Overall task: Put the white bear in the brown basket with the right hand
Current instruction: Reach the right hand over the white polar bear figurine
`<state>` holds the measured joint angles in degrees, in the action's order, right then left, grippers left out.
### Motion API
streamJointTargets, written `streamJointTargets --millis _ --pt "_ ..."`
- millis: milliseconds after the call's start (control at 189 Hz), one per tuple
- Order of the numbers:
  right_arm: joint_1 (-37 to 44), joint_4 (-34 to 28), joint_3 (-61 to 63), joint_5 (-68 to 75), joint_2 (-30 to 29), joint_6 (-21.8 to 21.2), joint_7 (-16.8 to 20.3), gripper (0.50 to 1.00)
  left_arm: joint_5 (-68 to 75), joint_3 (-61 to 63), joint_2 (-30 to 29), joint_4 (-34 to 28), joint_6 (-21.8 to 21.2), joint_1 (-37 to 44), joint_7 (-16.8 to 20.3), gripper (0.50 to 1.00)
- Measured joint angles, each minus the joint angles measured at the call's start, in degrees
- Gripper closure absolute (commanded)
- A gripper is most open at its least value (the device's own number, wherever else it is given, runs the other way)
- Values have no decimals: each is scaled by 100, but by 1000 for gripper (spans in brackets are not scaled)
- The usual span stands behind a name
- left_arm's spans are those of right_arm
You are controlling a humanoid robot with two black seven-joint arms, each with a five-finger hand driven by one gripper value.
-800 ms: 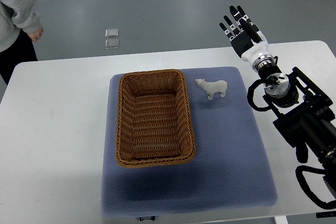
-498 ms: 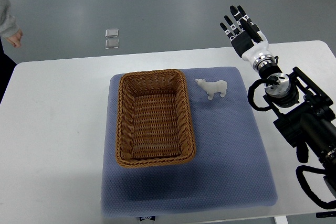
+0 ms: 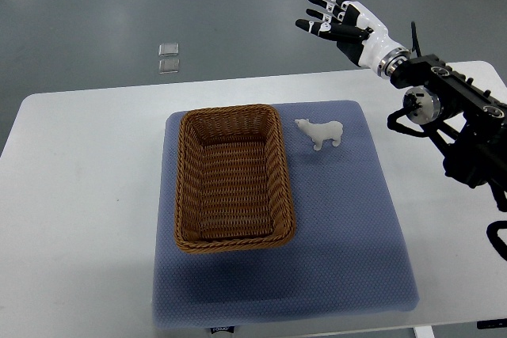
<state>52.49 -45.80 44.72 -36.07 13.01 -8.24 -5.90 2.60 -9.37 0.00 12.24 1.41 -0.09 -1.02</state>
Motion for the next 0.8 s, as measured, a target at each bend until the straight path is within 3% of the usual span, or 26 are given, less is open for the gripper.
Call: streamJointTargets --millis 222,424,625,800 --pt "1746 -69 -3158 -1089 686 -443 612 572 6 2 0 39 4 -49 -19 500" --pt "3284 -596 -5211 -1100 796 -1465 1612 572 15 -4 0 43 15 -101 -61 500" --pt "3517 -810 -5402 -882 636 -1696 1905 574 15 -26 0 50 17 -156 -132 500" --pt "3188 -773 -5424 -937 471 -1463 1908 574 7 -30 0 63 18 -158 -142 500"
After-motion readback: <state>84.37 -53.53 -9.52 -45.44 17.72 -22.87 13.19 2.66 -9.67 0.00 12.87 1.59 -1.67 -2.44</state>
